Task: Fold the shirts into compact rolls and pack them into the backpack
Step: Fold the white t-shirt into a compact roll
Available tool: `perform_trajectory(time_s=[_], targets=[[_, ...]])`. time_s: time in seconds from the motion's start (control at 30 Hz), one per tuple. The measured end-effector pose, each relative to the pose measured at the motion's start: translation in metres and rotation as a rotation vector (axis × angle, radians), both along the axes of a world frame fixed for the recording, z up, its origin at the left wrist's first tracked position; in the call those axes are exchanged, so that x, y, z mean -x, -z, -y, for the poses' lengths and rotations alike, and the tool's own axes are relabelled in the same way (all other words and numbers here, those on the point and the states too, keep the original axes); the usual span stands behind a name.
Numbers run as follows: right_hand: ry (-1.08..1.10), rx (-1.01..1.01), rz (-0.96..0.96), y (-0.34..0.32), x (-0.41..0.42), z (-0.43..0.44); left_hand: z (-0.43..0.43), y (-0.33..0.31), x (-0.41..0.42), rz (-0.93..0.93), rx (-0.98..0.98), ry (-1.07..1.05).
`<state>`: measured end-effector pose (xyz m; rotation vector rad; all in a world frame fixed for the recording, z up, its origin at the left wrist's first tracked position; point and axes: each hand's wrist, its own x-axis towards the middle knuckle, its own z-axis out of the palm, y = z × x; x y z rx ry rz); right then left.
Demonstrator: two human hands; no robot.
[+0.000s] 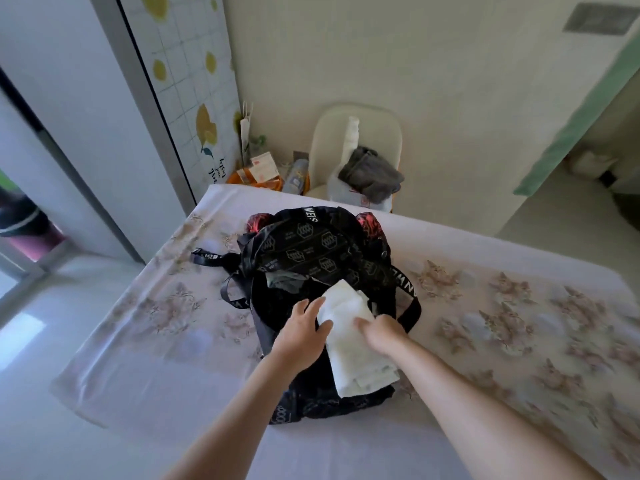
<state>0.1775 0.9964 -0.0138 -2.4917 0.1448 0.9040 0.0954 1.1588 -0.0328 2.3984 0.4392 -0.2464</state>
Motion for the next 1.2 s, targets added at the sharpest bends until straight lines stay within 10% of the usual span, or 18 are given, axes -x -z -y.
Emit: perform_trajectory(time_s=[0.17, 0.27, 0.4, 0.7, 0.9, 1.07, 1.2], targets=[[-0.487, 0.405, 0.589, 0.023, -0.004, 0.006, 0.014, 0.026, -0.015, -0.221, 0.151, 0.115], [-0.716, 0.171, 0.614, 0.030, -0.015, -0.002, 0.020, 0.033, -0.024, -0.186, 0.278, -0.013], [-0.609, 0.001, 0.274, 0.050, -0.022, -0.006, 0.018, 0.039, -0.038, -0.133, 0.403, -0.248], [-0.178, -0.274, 0.392, 0.045, -0.019, 0.015, 0.035, 0.038, -0.068, 0.078, 0.461, -0.228], [-0.397, 0.076, 0.180, 0.045, -0.024, 0.022, 0.031, 0.040, -0.087, -0.161, -0.076, 0.182], [-0.539, 0.287, 0.348, 0.040, -0.044, 0.016, 0.013, 0.027, -0.108, 0.576, -0.592, 0.411], [-0.555, 0.240, 0.450, 0.044, -0.040, 0.017, -0.006, 0.029, -0.140, 0.397, -0.758, 0.596]])
